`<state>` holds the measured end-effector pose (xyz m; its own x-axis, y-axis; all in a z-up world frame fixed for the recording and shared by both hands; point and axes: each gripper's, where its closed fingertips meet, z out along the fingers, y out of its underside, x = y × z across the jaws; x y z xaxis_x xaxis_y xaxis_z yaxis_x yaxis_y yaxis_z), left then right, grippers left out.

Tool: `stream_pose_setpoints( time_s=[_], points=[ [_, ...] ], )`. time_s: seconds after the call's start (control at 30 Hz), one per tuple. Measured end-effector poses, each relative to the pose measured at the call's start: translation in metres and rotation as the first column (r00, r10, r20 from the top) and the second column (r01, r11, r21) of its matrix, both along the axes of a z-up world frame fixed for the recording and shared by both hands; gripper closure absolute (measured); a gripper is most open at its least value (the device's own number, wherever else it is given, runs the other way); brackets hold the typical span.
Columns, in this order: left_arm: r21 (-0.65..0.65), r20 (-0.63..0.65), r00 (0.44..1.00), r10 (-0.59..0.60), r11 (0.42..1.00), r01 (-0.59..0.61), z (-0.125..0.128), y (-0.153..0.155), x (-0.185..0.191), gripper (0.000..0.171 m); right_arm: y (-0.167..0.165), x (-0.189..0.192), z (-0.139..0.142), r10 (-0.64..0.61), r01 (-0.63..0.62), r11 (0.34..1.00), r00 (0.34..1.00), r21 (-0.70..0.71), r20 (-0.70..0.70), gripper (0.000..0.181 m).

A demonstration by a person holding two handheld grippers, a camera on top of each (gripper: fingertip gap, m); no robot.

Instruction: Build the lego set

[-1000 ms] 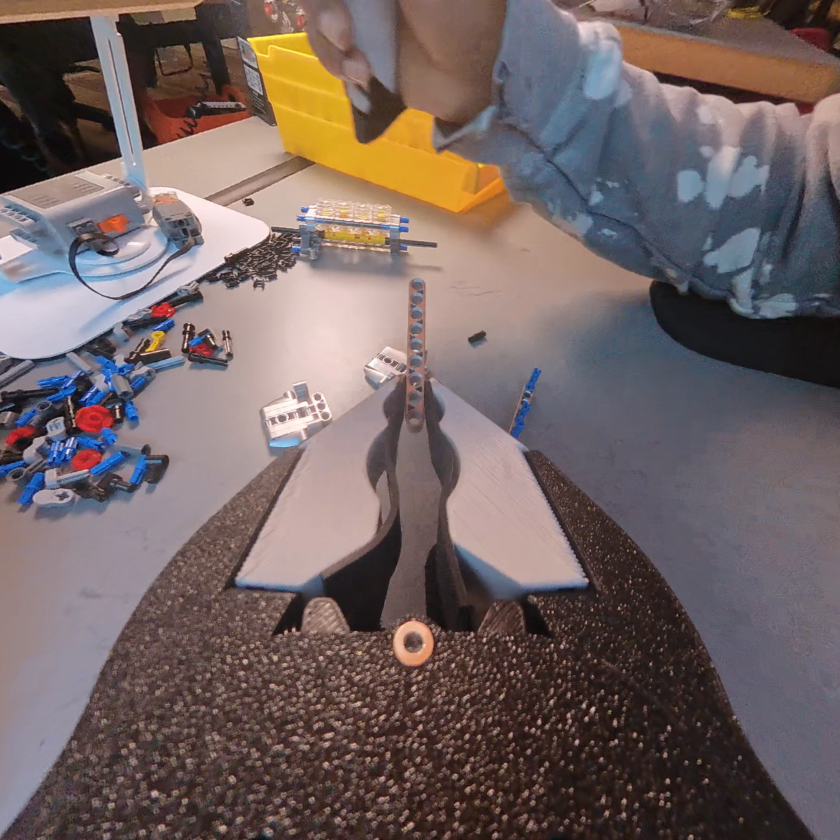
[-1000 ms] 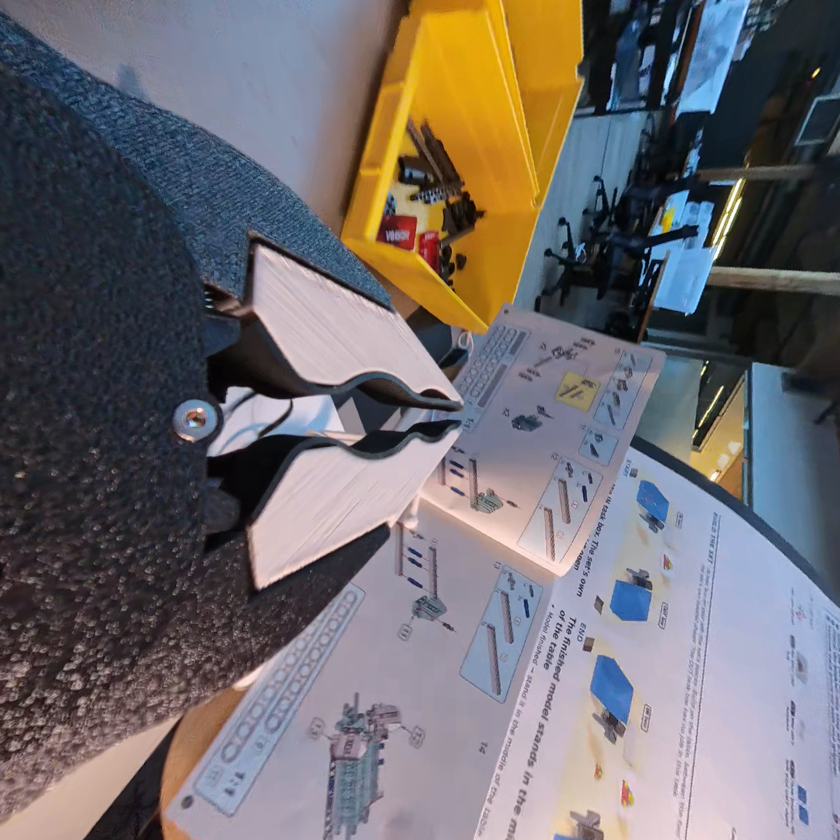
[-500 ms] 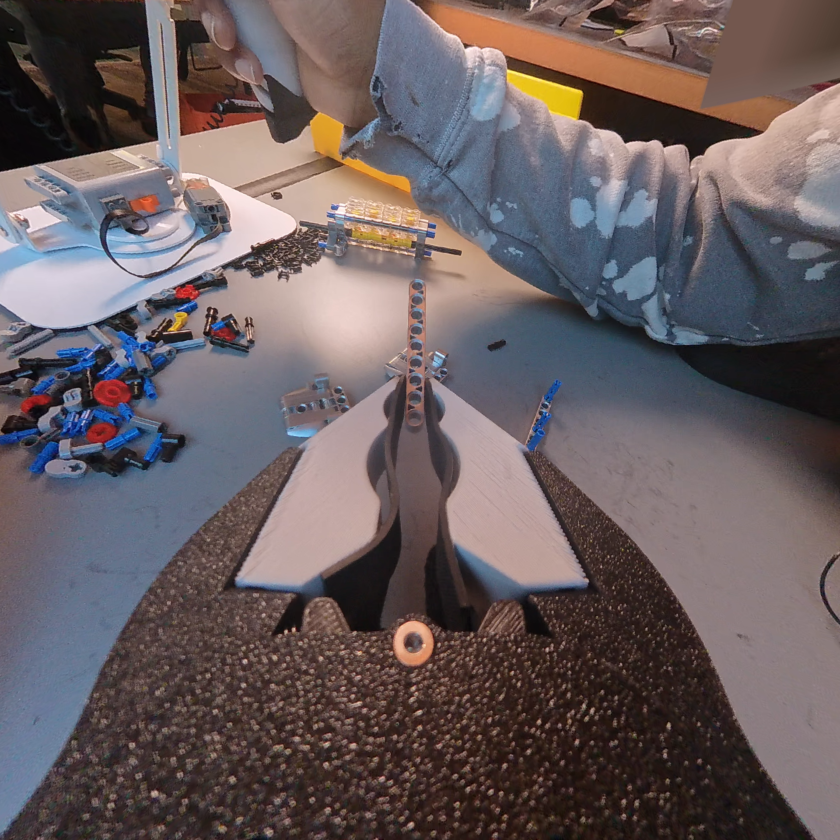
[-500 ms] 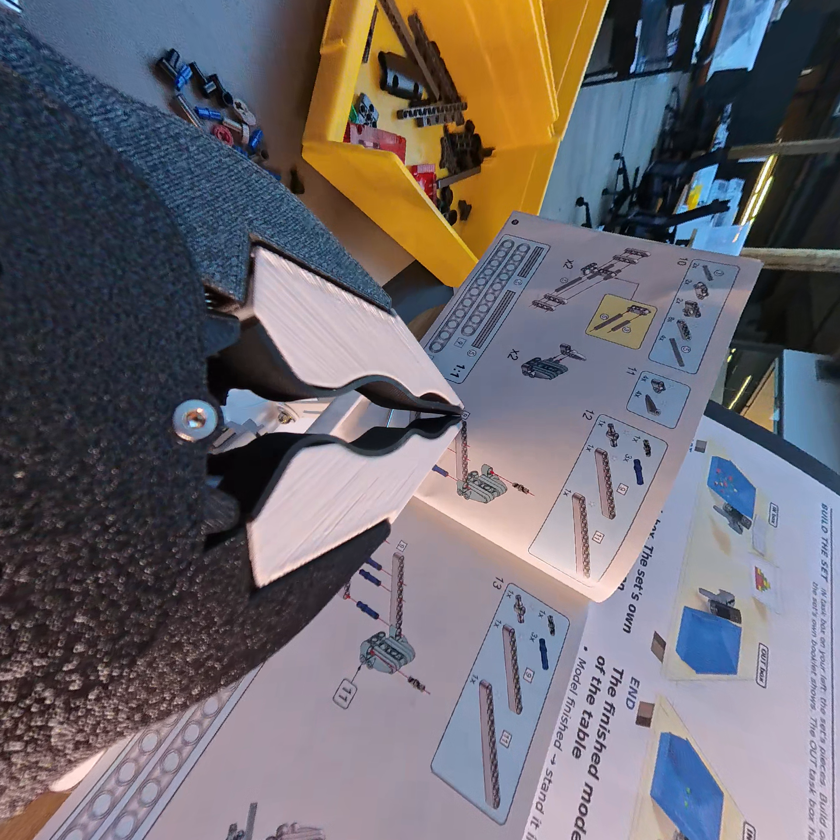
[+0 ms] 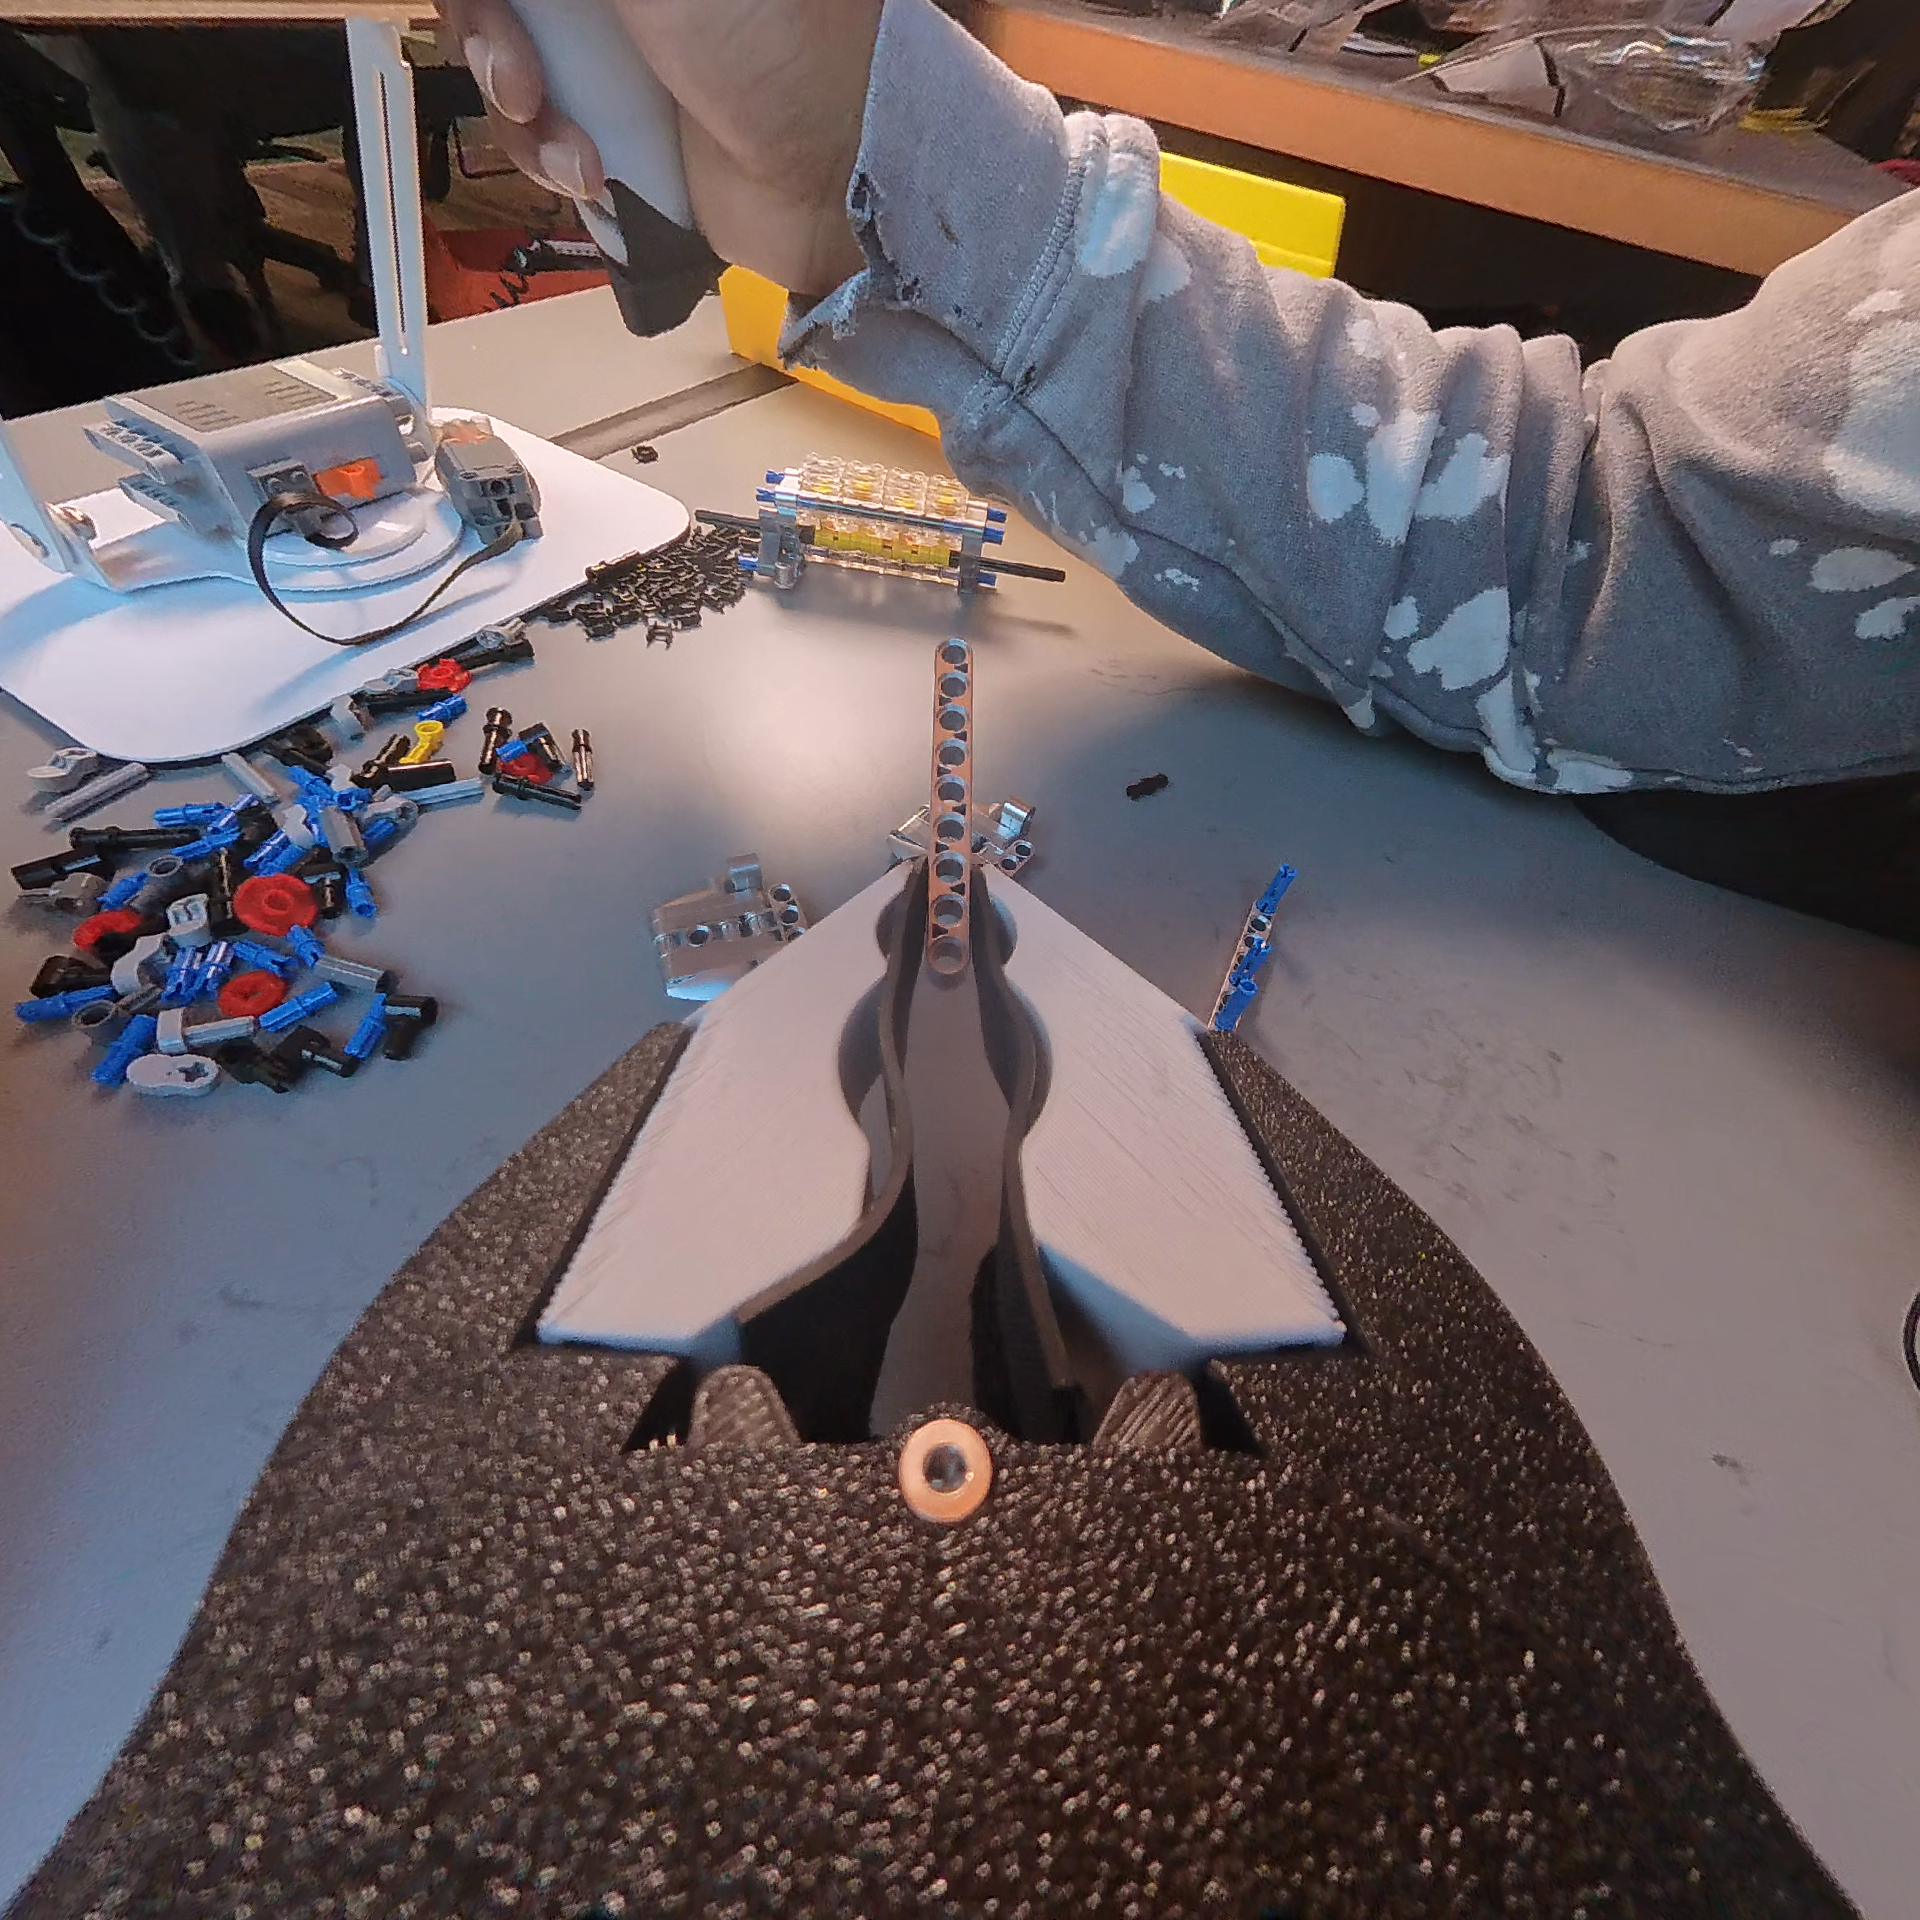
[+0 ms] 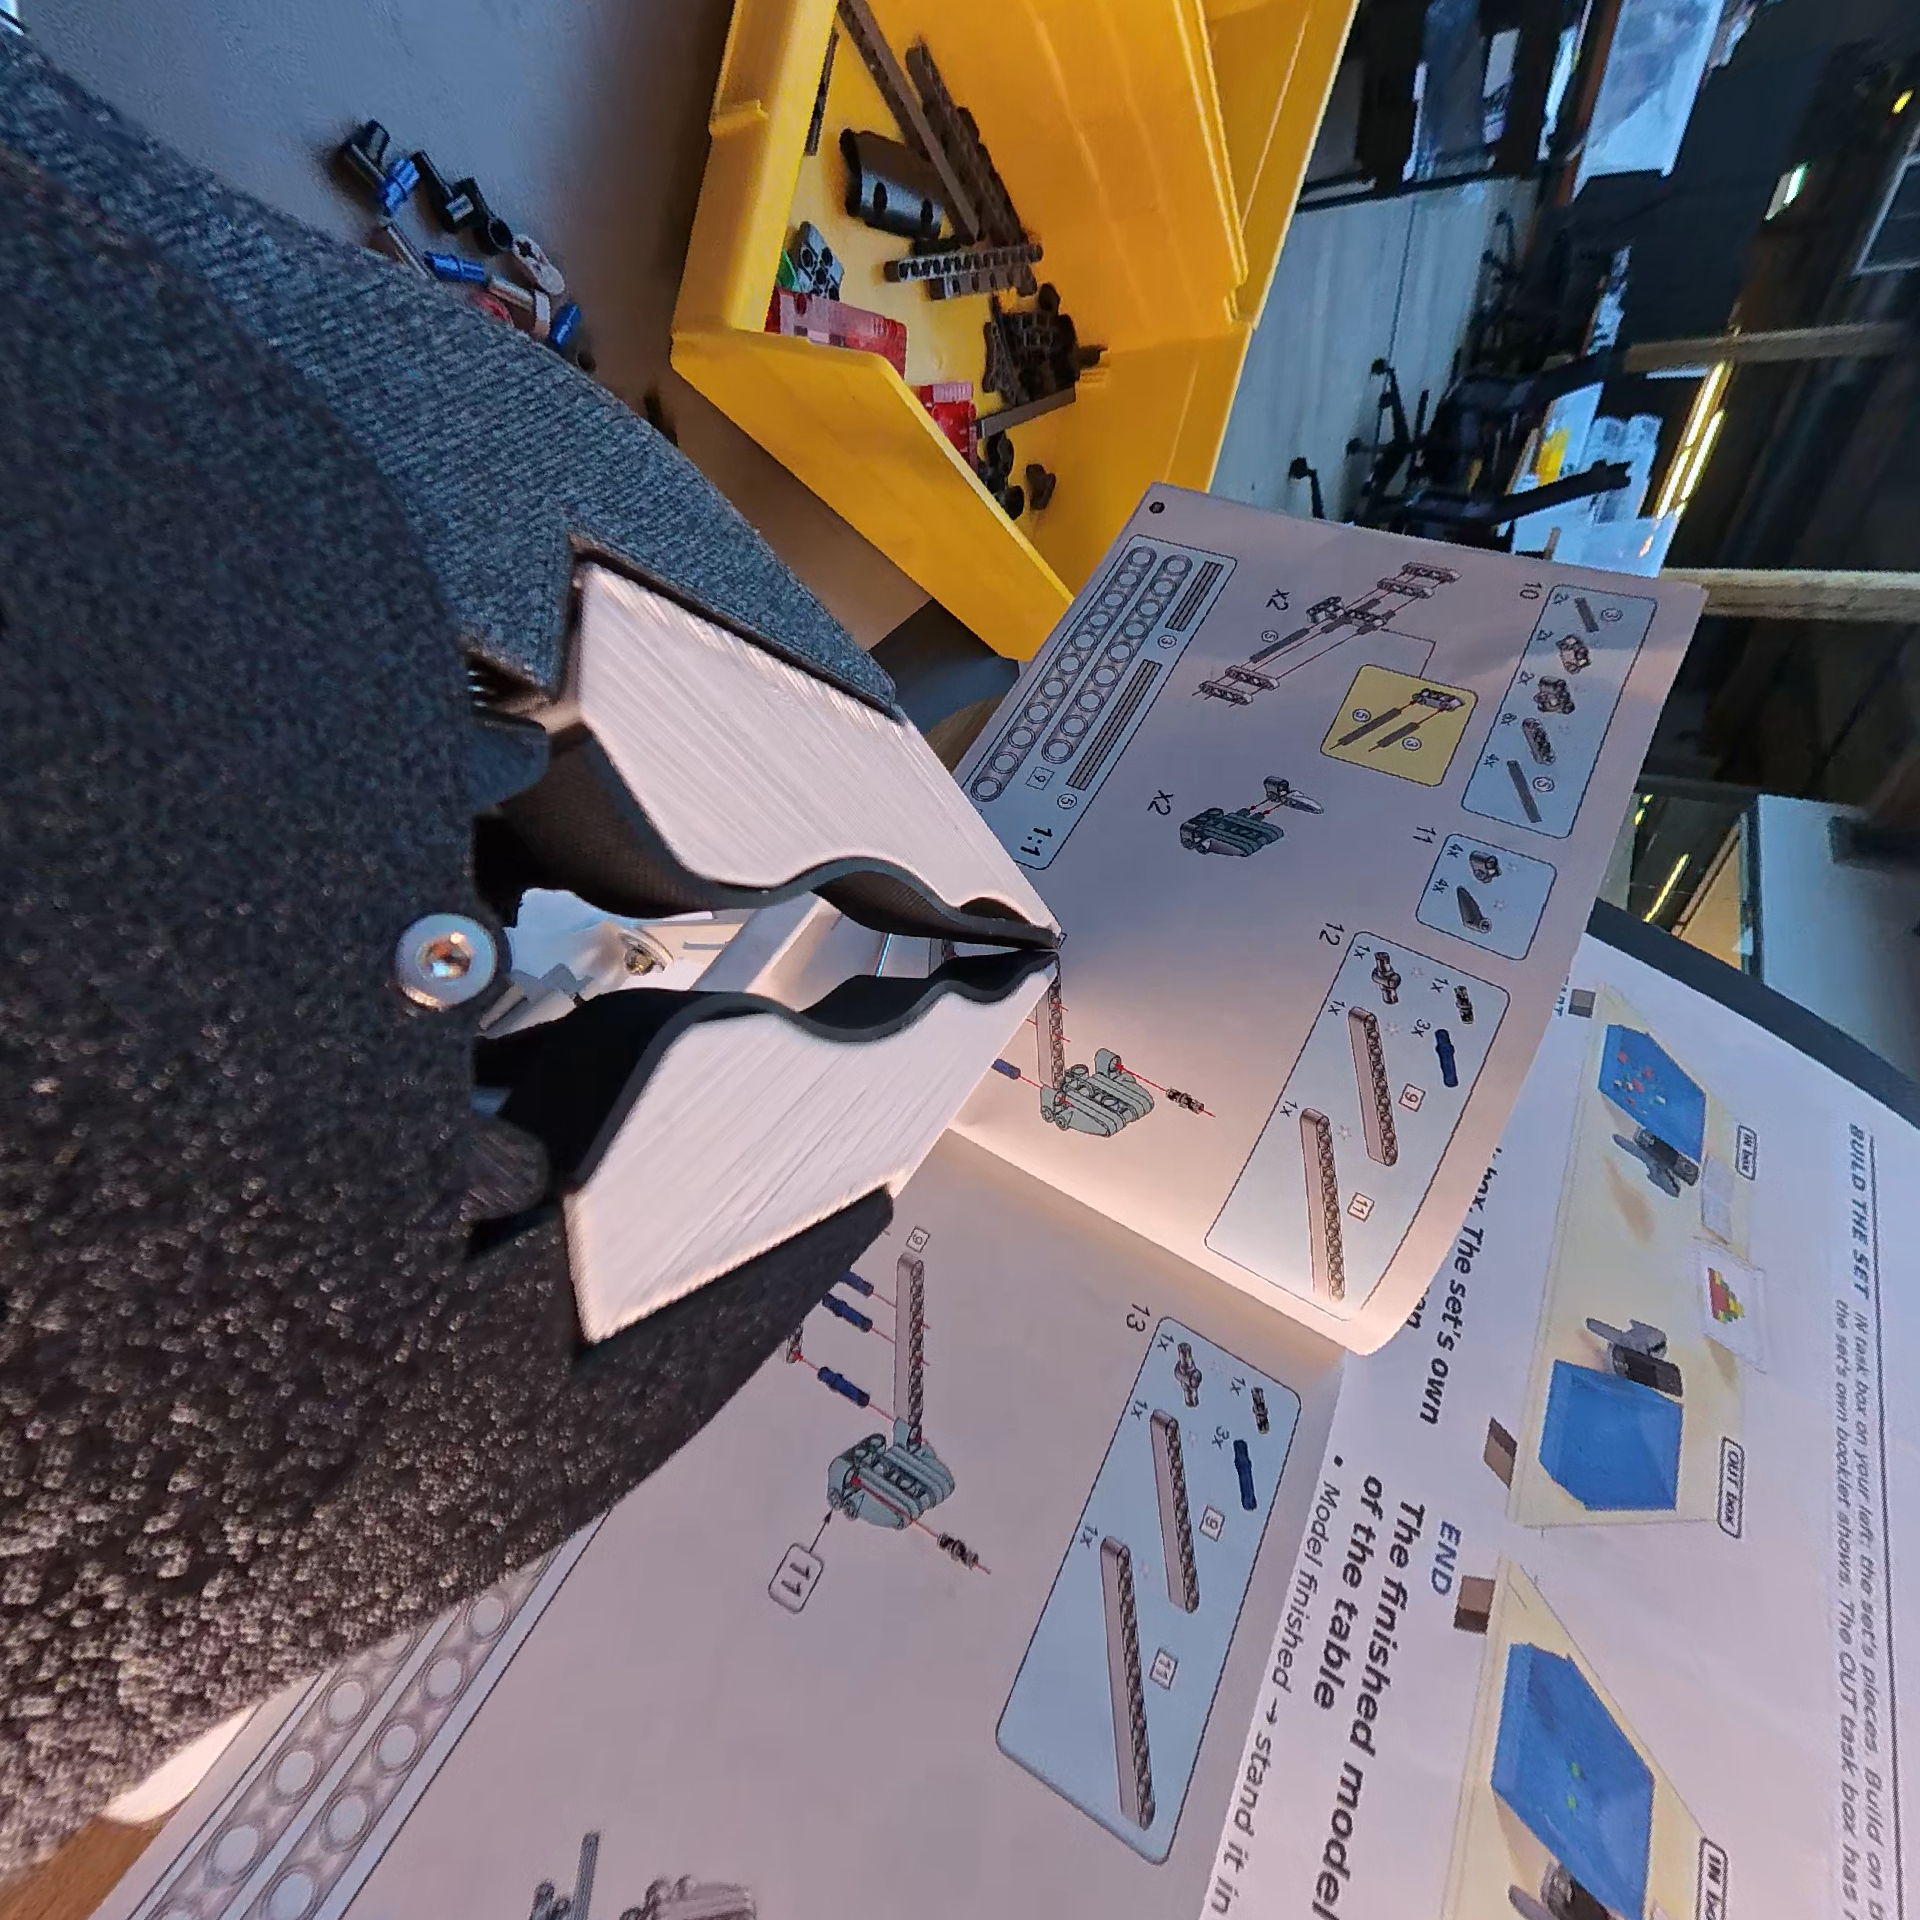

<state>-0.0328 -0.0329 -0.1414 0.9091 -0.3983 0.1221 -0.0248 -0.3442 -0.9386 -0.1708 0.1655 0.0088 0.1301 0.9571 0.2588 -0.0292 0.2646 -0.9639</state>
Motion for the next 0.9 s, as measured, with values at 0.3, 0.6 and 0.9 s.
stream_pose_setpoints(
  time_s=[0.3,0.6,0.9],
  points=[
    [-0.004,-0.005,1.000,-0.009,1.000,0.009,-0.0011,-0.0003,0.0019,0.166,-0.0010,-0.0009,-0.0006,0.005,-0.005,1.000,1.000,-0.006,0.003,0.181],
    [-0.006,-0.008,1.000,-0.016,1.000,0.016,-0.0015,-0.0007,0.0035,0.166,-0.0015,-0.0009,-0.0018,0.006,-0.006,1.000,1.000,-0.008,0.004,0.181],
    [-0.007,-0.009,1.000,-0.019,1.000,0.019,-0.0016,-0.0010,0.0043,0.166,0.0017,0.0009,-0.0003,-0.001,0.001,1.000,1.000,-0.012,0.000,0.181]
  ],
)
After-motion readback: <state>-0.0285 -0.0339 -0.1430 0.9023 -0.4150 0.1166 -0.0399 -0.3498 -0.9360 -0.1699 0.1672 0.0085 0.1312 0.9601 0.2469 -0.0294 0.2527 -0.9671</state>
